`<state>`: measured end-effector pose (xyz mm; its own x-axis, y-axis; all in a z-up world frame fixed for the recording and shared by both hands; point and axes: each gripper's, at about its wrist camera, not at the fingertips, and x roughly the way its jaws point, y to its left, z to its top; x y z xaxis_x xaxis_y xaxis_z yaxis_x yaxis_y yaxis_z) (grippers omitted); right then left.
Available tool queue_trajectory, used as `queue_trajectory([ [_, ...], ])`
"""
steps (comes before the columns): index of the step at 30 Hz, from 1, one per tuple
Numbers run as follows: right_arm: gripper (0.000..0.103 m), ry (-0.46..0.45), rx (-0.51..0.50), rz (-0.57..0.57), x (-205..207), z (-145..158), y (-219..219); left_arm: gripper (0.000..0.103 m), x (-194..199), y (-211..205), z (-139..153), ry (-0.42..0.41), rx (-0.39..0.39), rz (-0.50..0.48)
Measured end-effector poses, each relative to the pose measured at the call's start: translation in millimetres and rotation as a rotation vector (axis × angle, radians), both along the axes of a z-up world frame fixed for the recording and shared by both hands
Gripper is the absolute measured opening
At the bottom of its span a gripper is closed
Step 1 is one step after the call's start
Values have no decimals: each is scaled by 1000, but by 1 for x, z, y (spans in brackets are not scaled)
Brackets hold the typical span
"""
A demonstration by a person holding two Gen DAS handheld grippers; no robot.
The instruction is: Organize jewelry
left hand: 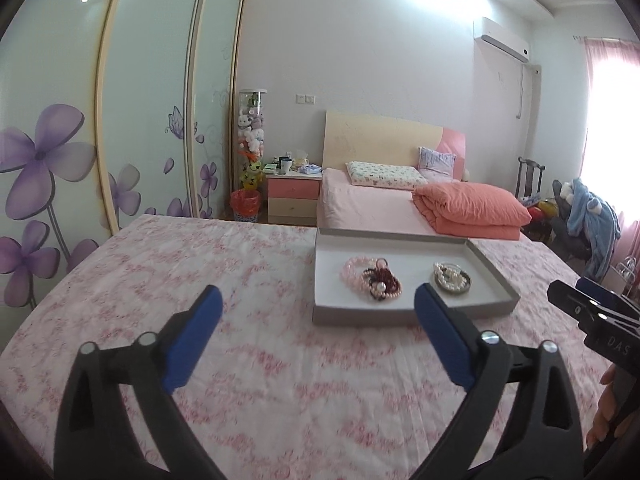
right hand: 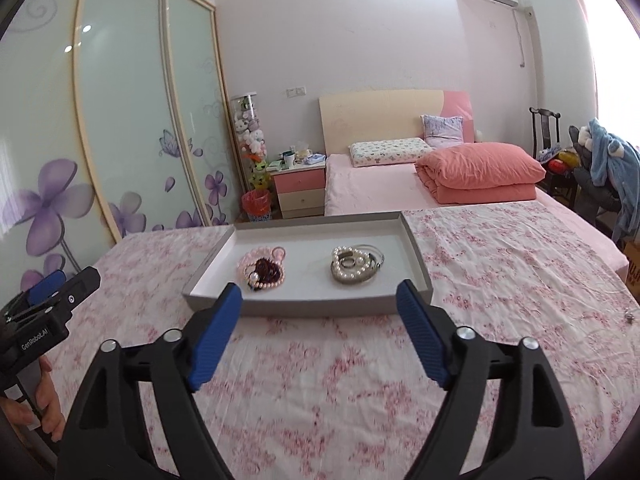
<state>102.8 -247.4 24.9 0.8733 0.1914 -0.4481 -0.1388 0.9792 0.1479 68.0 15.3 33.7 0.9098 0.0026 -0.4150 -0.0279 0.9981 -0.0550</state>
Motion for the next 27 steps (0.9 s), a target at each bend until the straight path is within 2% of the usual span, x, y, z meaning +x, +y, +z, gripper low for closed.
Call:
queue_trajectory([
  [8,101,6,-14,7,-15,-9,3,99,-10,-9,-9,25,44,-2],
  [27,101,38,0,2,-19,-17,0,99,-10,-13,-21,56,37,-30],
])
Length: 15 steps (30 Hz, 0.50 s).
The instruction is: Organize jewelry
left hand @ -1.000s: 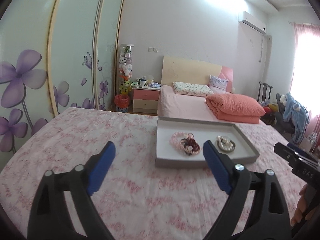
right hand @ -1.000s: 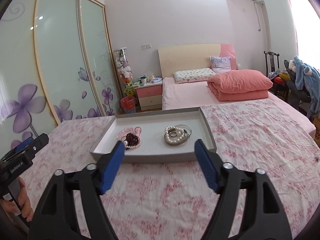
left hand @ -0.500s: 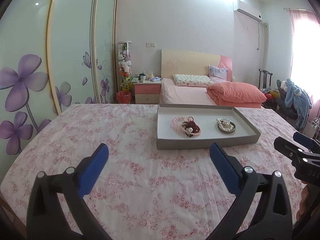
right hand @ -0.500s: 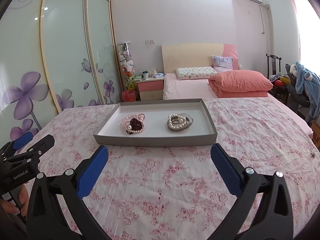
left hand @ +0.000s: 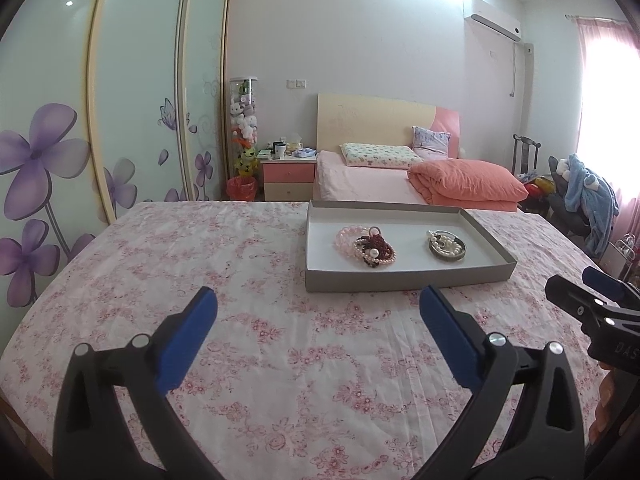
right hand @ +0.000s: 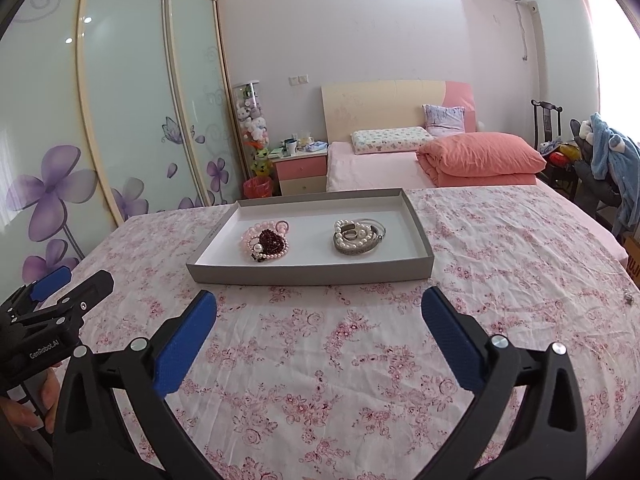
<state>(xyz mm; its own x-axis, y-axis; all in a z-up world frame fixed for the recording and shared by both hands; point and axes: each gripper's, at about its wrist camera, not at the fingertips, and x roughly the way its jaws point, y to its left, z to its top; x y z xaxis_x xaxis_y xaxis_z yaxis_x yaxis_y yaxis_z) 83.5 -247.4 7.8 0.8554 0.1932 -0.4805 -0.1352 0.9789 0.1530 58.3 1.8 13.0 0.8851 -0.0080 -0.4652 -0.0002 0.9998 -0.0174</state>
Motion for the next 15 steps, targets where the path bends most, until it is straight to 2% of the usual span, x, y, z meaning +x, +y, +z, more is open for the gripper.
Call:
queue_trajectory([
  [15,101,7,7,1,4,1,-2,99,5,-6,-2,18,0,-8],
])
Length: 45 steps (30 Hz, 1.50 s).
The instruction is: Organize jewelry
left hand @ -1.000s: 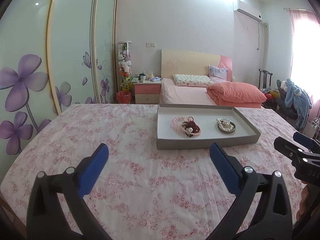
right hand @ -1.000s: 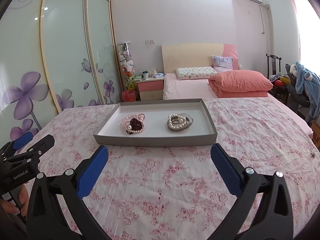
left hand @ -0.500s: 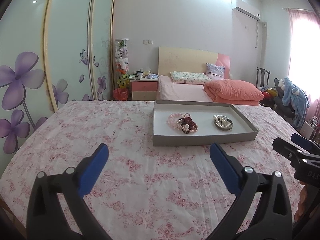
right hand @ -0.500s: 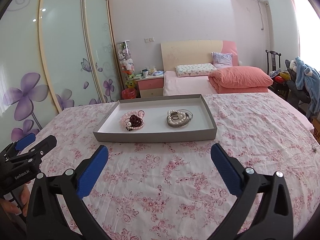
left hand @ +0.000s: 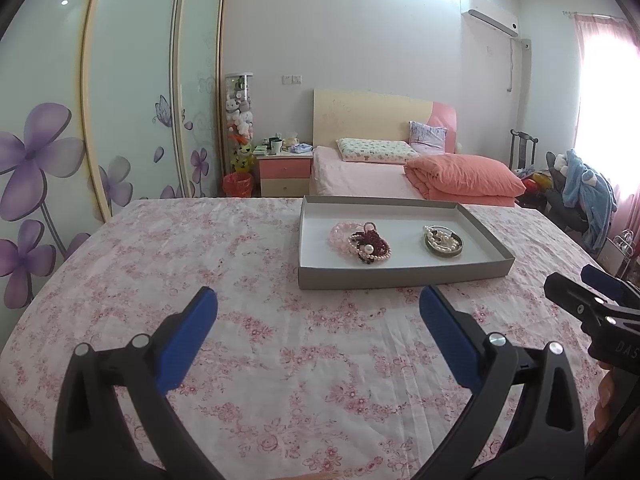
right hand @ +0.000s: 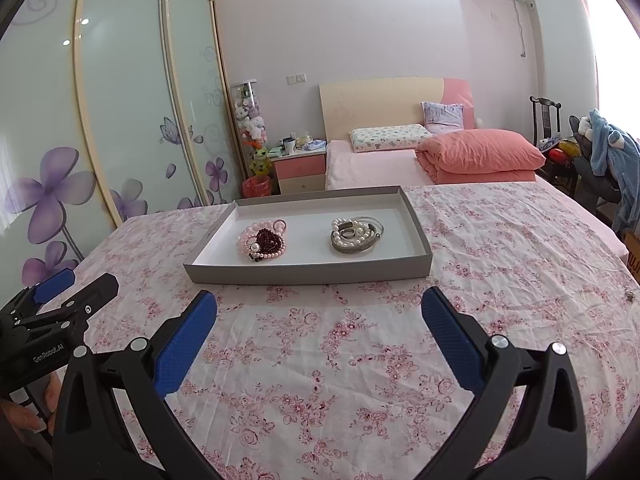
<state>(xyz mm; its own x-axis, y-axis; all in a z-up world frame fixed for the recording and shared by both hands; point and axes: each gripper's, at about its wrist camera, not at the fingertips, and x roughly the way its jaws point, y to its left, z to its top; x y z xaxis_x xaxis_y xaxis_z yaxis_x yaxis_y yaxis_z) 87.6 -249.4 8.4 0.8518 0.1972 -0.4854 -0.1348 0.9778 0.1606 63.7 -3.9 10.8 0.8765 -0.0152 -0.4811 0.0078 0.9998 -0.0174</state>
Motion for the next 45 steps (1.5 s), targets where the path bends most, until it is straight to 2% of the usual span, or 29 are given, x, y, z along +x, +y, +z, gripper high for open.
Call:
queue_trajectory([
  [45,101,9,8,-2,6,0,-1,99,8,-3,-1,11,3,-5],
])
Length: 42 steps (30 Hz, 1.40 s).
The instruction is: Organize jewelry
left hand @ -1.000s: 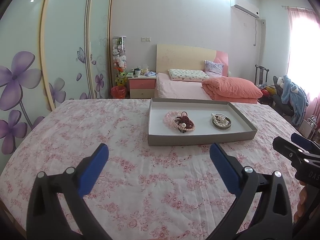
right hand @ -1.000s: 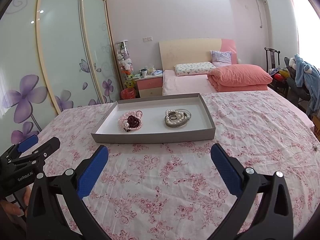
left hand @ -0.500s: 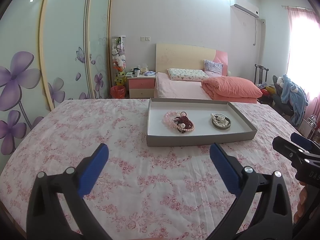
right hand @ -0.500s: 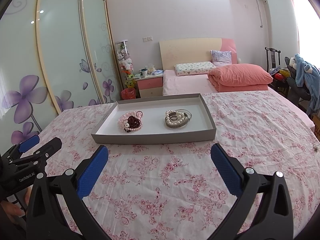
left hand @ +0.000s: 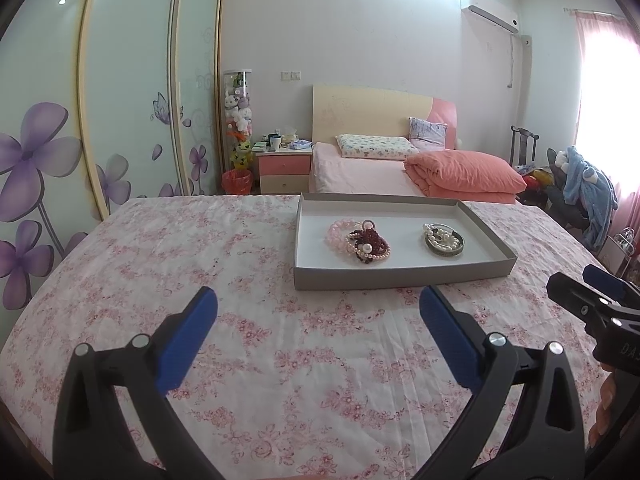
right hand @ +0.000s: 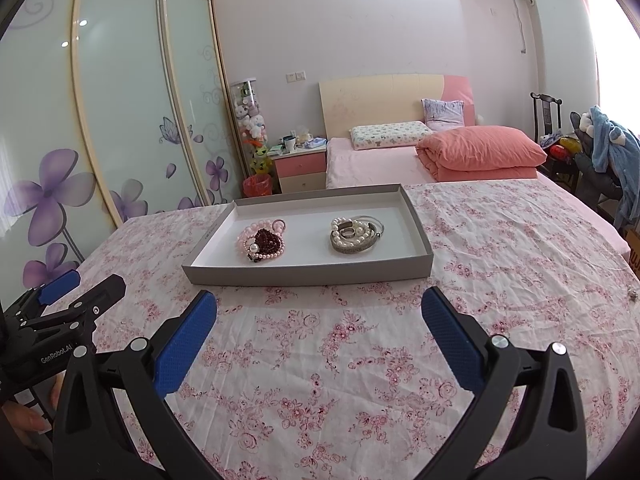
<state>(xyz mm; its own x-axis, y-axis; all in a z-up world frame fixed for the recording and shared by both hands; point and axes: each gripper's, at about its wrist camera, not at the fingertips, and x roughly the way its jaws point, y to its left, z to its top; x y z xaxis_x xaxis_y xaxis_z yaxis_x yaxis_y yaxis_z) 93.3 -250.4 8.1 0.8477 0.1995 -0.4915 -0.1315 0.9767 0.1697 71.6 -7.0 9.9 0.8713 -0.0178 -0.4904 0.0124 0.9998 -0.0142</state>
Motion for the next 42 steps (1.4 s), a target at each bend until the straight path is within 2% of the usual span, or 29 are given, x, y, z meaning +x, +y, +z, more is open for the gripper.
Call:
queue_trajectory([
  [42,101,4,11,-7,-2,-5,-4,99,0,-3,-2,14,-2,0],
])
